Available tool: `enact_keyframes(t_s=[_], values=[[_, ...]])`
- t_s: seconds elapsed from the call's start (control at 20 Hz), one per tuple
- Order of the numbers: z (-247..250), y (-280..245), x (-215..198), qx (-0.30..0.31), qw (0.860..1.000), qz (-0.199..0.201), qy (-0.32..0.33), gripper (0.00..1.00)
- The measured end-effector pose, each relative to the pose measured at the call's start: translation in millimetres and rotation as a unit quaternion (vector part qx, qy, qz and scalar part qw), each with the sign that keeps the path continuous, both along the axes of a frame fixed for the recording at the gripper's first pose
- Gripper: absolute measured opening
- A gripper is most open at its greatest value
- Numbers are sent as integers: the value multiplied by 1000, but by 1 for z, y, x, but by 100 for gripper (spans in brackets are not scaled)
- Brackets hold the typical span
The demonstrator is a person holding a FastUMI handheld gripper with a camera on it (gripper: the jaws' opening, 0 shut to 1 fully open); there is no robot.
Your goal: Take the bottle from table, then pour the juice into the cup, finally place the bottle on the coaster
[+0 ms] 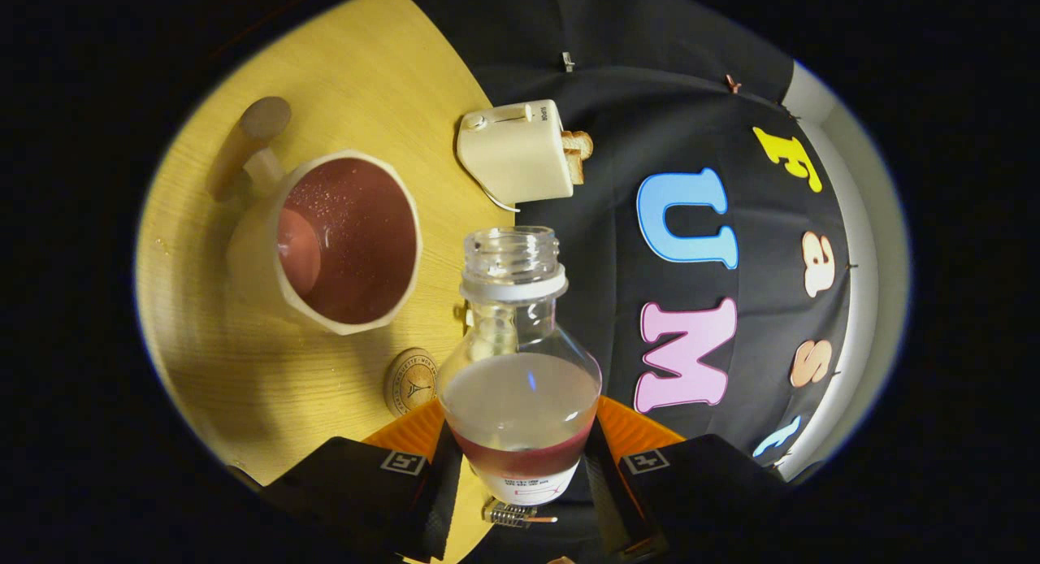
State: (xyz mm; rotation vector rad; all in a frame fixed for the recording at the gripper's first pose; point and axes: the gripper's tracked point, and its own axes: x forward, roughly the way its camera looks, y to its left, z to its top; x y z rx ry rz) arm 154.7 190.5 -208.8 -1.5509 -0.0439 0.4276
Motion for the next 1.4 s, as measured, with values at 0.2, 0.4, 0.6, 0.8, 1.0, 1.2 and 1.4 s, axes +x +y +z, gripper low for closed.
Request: enact_keyframes(t_s=[0.2,0.4,0.6,0.8,1.0,1.2,1.4], values=[[-8,-1,7,-44,999,7,-2,72],[-5,8,11,-88,995,37,-23,72],[-7,13,17,-124,990,63,-32,72],[-10,16,20,-155,984,81,-42,72],[-10,17,22,-170,981,86,-48,72],[-5,15,25,-168,981,82,-47,72],[2,21,26,-172,979,91,-58,72]])
